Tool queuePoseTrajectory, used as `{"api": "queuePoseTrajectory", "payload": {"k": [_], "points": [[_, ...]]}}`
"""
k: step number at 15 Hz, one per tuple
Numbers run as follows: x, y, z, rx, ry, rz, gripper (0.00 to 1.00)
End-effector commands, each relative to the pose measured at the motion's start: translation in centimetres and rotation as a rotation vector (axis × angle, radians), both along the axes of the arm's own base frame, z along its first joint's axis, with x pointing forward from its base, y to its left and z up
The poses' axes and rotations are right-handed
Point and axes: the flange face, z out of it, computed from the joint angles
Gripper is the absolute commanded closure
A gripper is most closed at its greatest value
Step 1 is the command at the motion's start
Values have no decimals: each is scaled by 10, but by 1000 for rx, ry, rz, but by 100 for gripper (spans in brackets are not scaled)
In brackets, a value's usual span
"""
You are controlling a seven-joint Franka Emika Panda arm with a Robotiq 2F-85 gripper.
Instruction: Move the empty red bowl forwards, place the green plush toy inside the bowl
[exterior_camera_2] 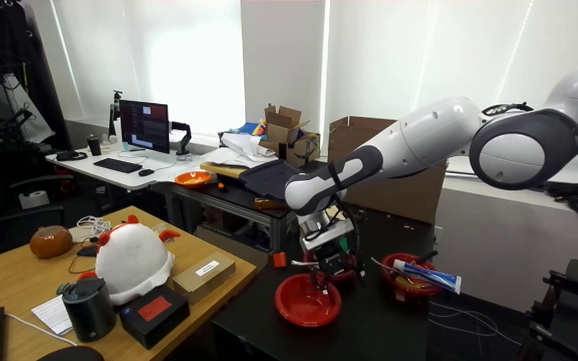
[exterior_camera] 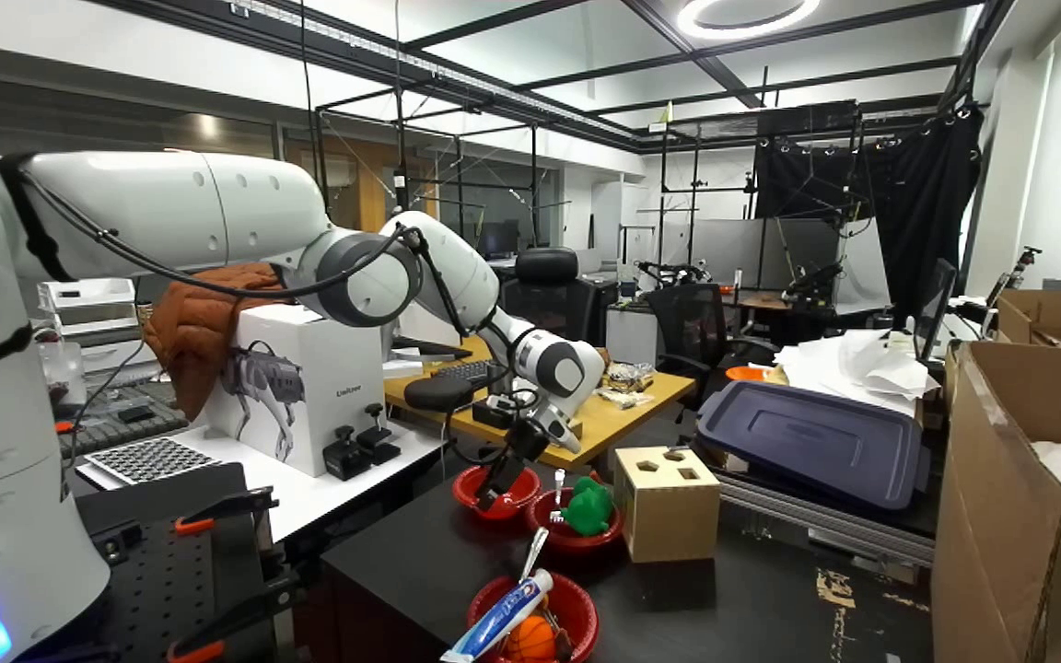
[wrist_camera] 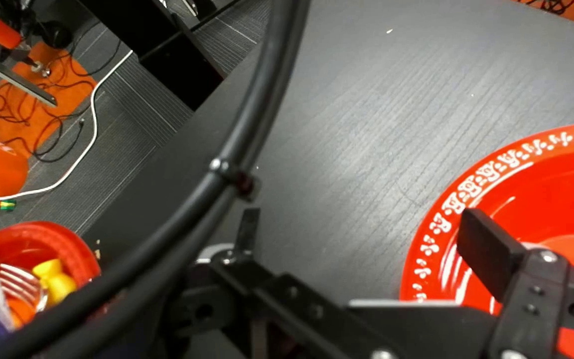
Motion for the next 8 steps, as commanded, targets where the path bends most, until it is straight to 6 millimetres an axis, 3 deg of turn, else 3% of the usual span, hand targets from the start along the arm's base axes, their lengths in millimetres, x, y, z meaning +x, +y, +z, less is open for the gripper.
{"api": "queuePoseTrajectory", "payload": {"k": [1,8], "points": [[6,7,10,30,-16,14,0],[20,7,-2,56,-151,-66,0]]}}
